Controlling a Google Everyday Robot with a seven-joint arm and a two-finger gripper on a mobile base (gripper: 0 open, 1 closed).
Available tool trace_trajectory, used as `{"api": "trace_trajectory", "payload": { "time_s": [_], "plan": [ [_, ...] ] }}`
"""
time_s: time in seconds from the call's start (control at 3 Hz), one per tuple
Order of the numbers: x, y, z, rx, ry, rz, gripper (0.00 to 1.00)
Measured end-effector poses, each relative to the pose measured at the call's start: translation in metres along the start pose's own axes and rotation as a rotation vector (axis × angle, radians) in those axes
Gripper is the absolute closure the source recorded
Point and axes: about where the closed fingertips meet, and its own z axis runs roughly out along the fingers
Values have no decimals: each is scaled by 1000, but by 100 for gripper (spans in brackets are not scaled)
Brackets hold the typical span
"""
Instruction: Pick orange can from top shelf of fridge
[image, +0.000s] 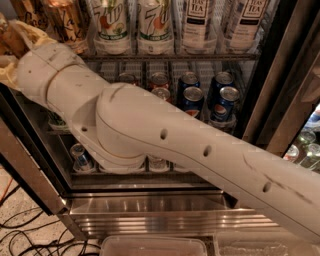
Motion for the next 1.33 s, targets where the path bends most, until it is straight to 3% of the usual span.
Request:
{"api": "trace_trajectory", "payload": {
  "time_s": [1.33],
  "plan": [
    [29, -9, -62, 78, 57, 42, 100]
  ]
}}
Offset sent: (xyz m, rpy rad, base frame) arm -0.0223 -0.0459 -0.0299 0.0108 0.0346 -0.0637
